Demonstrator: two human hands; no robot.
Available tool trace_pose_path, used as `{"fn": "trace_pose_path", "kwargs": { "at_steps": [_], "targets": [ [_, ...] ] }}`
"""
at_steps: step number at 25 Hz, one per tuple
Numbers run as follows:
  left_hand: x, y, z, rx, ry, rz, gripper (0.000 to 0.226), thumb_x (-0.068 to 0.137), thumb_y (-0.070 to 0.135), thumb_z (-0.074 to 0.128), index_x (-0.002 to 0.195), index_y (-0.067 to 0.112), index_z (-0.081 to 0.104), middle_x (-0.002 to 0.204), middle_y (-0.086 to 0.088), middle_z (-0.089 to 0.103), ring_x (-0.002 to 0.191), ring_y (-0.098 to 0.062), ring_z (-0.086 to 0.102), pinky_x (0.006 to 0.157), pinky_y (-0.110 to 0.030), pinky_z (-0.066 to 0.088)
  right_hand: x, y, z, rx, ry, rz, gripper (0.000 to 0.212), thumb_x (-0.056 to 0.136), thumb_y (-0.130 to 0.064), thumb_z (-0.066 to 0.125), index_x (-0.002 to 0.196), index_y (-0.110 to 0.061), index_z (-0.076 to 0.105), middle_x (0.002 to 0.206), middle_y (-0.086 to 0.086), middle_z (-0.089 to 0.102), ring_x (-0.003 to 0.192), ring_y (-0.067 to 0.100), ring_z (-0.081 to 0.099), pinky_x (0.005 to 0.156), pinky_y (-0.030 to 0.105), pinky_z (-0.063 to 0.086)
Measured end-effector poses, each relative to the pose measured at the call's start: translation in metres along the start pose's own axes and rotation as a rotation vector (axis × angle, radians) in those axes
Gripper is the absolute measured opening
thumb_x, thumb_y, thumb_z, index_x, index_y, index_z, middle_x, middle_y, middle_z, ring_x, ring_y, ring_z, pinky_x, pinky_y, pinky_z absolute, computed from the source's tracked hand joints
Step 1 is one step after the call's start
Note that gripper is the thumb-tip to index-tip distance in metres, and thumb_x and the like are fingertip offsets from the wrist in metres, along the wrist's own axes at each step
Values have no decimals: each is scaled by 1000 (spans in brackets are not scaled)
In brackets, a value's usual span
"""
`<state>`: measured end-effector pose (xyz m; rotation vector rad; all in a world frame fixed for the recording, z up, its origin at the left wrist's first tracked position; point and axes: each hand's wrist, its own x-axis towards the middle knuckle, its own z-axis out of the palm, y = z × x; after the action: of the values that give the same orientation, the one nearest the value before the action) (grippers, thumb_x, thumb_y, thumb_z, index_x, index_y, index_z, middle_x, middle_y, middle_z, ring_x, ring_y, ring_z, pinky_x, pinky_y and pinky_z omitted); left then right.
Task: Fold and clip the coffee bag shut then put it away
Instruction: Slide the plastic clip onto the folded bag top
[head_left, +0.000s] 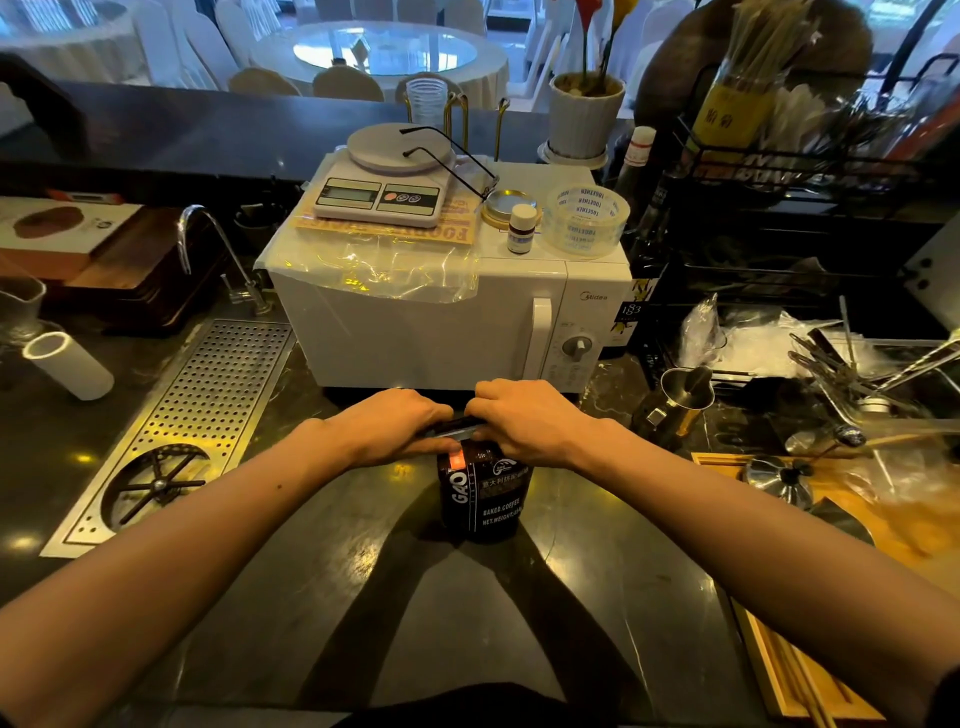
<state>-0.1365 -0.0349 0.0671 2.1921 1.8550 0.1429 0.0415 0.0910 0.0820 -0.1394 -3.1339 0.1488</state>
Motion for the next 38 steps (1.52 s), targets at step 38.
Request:
{"fn": "trace_pose_path", "kwargs": {
  "at_steps": [38],
  "targets": [
    [-15, 25, 57, -1204, 675, -536, 10, 82, 8, 72, 90, 12, 70, 91, -1, 71, 82, -2, 69, 73, -20, 55, -50, 15, 52, 985, 491, 522, 20, 92, -7, 61, 109, -15, 67, 103, -3, 70, 98, 12, 66, 85, 38, 58]
  ]
}}
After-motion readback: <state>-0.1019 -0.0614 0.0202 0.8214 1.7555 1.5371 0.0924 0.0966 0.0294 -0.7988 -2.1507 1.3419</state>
